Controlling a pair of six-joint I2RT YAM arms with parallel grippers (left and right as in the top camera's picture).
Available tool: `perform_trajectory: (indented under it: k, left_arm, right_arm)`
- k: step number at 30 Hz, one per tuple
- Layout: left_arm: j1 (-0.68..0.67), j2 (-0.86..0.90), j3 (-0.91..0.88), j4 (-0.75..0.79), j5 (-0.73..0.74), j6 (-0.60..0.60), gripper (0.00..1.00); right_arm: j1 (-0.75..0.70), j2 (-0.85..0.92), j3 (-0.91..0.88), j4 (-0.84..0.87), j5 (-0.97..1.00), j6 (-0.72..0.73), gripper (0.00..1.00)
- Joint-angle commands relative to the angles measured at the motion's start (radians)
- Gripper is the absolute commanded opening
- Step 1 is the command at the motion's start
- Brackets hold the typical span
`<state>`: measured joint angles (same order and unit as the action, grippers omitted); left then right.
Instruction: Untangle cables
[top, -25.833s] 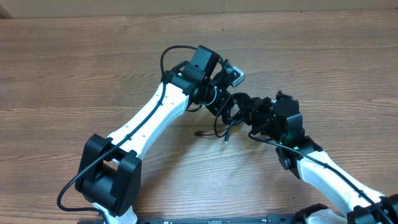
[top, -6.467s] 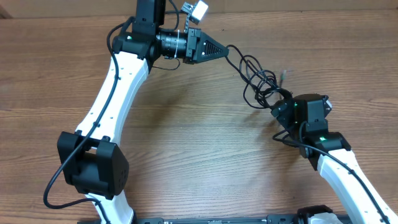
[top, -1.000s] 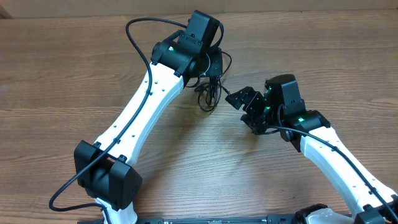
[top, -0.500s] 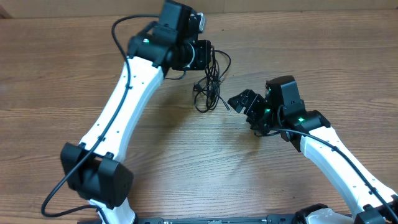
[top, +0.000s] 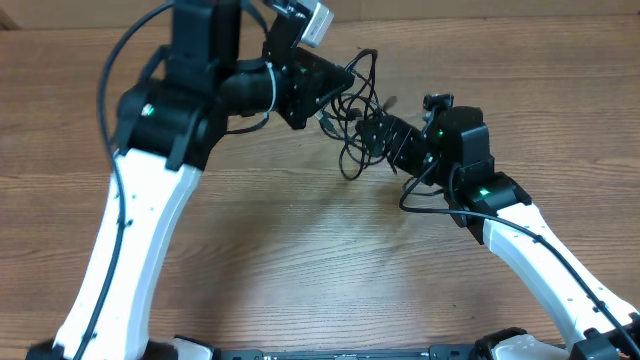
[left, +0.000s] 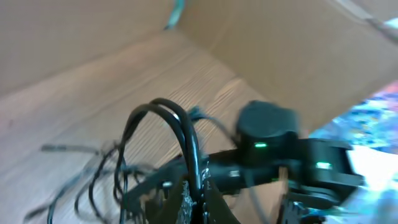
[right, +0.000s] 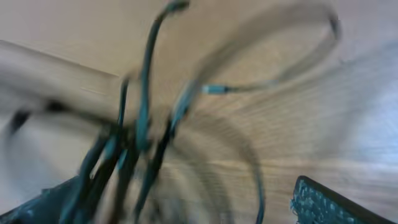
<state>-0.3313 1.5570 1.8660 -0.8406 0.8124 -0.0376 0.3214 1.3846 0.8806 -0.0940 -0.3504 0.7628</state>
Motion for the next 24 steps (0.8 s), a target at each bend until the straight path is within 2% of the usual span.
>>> perform_trajectory:
  k: [1,5,8,9,10,12,14,18,22,24]
  left_arm:
    - [0.004,-0.051,0.017,0.032,0.145,0.037,0.04]
    - [0.011,-0.099,0.017,0.069,0.189,0.034,0.04]
    - [0.055,-0.14,0.017,0.082,0.138,0.03,0.04]
    - [0.078,-0.154,0.017,0.082,0.101,0.029,0.04]
    - [0.104,-0.167,0.017,0.081,0.059,0.014,0.04]
    - [0.157,-0.187,0.017,0.081,-0.019,-0.018,0.04]
    - [0.212,-0.201,0.017,0.082,-0.078,-0.045,0.04]
    - [0.32,-0.212,0.017,0.082,-0.113,-0.086,0.04]
    - [0.399,-0.207,0.016,0.057,-0.114,-0.135,0.04]
    - [0.413,-0.202,0.016,0.034,-0.115,-0.135,0.04]
  right_arm:
    - [0.003,0.003,0.023,0.048,0.047,-0.011,0.91]
    - [0.003,0.003,0.023,-0.019,0.244,0.032,0.67]
    - [-0.013,0.003,0.023,-0.161,0.407,0.097,0.44]
    - [-0.022,0.003,0.023,-0.203,0.434,0.101,0.38]
    - [-0.034,0.003,0.023,-0.247,0.459,0.1,0.36]
    - [-0.057,0.003,0.023,-0.319,0.506,0.097,0.36]
    - [-0.089,0.003,0.023,-0.389,0.557,0.095,0.42]
    - [-0.156,0.003,0.023,-0.488,0.612,0.092,0.47]
    - [-0.209,0.003,0.023,-0.505,0.52,0.033,0.47]
    - [-0.216,0.003,0.023,-0.504,0.505,0.011,0.52]
